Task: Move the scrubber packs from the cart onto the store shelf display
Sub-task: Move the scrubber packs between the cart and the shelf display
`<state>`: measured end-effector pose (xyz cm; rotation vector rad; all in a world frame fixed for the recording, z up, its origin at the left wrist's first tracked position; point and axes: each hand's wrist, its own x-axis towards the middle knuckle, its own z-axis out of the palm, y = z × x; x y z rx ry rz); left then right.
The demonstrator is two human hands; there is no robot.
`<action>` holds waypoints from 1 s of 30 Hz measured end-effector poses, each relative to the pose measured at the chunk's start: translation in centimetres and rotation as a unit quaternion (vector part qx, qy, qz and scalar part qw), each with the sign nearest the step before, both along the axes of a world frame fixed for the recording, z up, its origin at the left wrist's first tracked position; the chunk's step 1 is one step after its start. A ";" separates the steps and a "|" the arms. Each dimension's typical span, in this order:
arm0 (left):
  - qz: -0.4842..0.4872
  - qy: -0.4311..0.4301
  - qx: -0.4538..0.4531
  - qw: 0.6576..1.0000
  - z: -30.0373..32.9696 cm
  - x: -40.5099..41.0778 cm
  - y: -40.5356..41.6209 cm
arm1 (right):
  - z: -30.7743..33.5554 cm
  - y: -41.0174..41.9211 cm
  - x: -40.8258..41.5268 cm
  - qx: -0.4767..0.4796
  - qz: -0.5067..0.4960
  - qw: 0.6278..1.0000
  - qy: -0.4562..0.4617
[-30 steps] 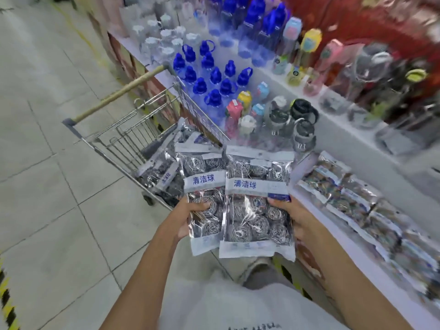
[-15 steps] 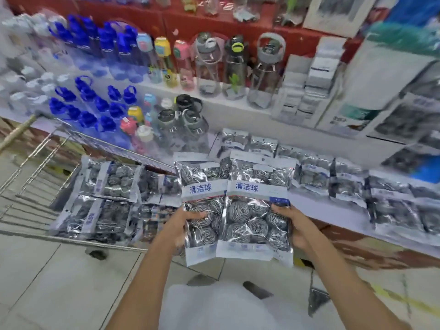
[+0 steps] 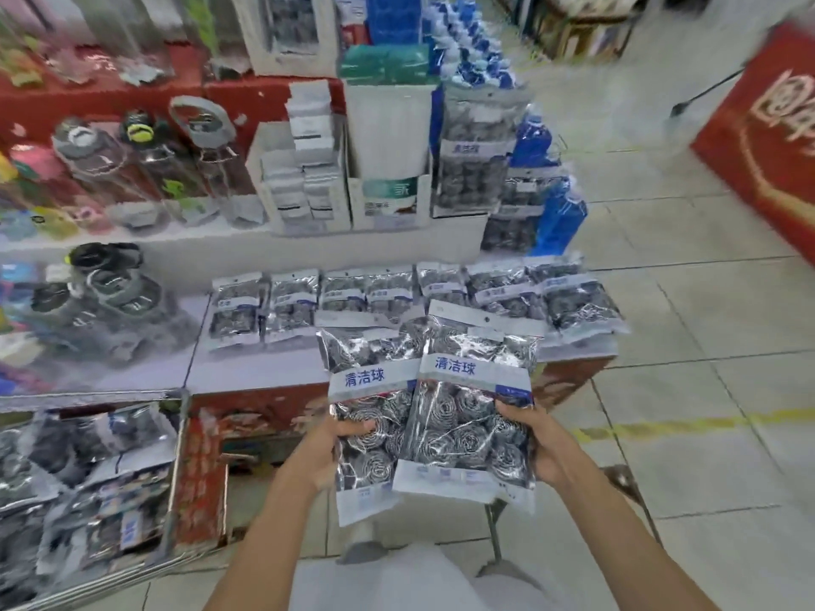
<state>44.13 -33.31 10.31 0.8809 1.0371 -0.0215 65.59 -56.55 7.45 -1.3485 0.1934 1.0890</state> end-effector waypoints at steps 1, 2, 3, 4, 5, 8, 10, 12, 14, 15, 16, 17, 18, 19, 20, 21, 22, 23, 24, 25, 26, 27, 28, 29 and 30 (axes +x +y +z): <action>-0.016 0.000 -0.002 1.000 -0.4 1.4 -0.7 | -0.2 -1.3 1.0 0.003 -0.015 1.000 0.001; -0.033 0.009 0.006 0.999 -1.0 2.8 -1.4 | -0.1 -2.3 1.9 -0.004 -0.024 1.000 -0.004; -0.039 0.009 0.011 0.999 -1.2 4.2 -2.0 | -0.2 -3.2 2.9 -0.005 -0.034 0.999 -0.007; -0.038 0.006 0.010 0.999 -1.4 5.5 -2.6 | -0.3 -4.1 3.9 -0.005 -0.046 0.999 -0.013; -0.030 0.004 0.009 0.999 -1.8 6.9 -2.8 | -0.1 -4.7 5.0 0.004 -0.056 0.998 -0.016; -0.046 0.002 0.014 0.999 -3.5 11.2 -2.9 | -0.6 -6.1 8.7 -0.003 -0.072 0.997 -0.030; -0.032 -0.008 0.008 0.999 -5.1 14.1 -2.7 | -1.0 -6.9 11.6 -0.009 -0.078 0.996 -0.038; -0.035 -0.006 -0.011 0.999 -4.8 17.0 -3.1 | -1.5 -7.4 14.8 -0.021 -0.082 0.996 -0.036; -0.035 -0.010 -0.026 0.999 -4.5 20.0 -3.4 | -1.4 -7.7 17.7 -0.027 -0.088 0.995 -0.038; -0.036 -0.005 -0.029 0.999 -4.6 21.5 -3.3 | -1.5 -7.9 19.2 -0.035 -0.090 0.995 -0.039; -0.039 -0.004 -0.027 0.999 -5.0 23.0 -3.2 | -1.6 -8.1 20.9 -0.052 -0.086 0.994 -0.040; -0.033 -0.002 -0.028 0.999 -5.3 24.4 -3.0 | -1.7 -8.2 22.6 -0.064 -0.084 0.994 -0.037; -0.026 -0.001 -0.032 0.999 -5.7 25.7 -2.8 | -2.1 -8.4 24.3 -0.074 -0.076 0.994 -0.036; -0.023 -0.003 -0.037 0.999 -5.9 27.0 -2.7 | -2.3 -8.4 26.0 -0.088 -0.067 0.993 -0.037; -0.029 0.000 -0.036 0.999 -6.2 28.3 -2.5 | -2.2 -8.3 27.4 -0.093 -0.059 0.993 -0.038; -0.032 -0.003 -0.046 0.998 -6.1 29.6 -2.6 | -2.0 -8.2 28.9 -0.100 -0.052 0.993 -0.035; -0.035 -0.002 -0.052 0.998 -6.6 30.8 -2.6 | -2.0 -8.0 30.4 -0.100 -0.049 0.993 -0.037; -0.031 -0.006 -0.058 0.998 -7.0 32.0 -2.5 | -1.8 -7.7 31.5 -0.096 -0.046 0.993 -0.039; -0.026 0.002 -0.057 0.998 -7.3 33.1 -2.4 | -1.9 -7.5 32.7 -0.093 -0.041 0.994 -0.038; -0.023 0.006 -0.056 0.998 -7.6 34.1 -2.4 | -1.9 -7.3 33.7 -0.099 -0.035 0.994 -0.034; -0.018 0.016 -0.058 0.998 -8.7 35.0 -2.0 | -2.1 -7.1 34.8 -0.108 -0.026 0.993 -0.029; -0.017 0.022 -0.061 0.998 -9.5 35.8 -1.7 | -2.4 -6.9 35.9 -0.110 -0.022 0.993 -0.026; -0.020 0.026 -0.066 0.997 -9.9 36.8 -1.6 | -2.9 -6.7 37.2 -0.111 -0.015 0.993 -0.027; -0.013 0.034 -0.069 0.997 -11.4 37.6 -1.4 | -2.9 -6.3 38.3 -0.116 -0.004 0.993 -0.030; -0.015 0.048 -0.072 0.996 -11.7 38.4 -1.4 | -3.3 -6.0 39.6 -0.123 0.006 0.992 -0.035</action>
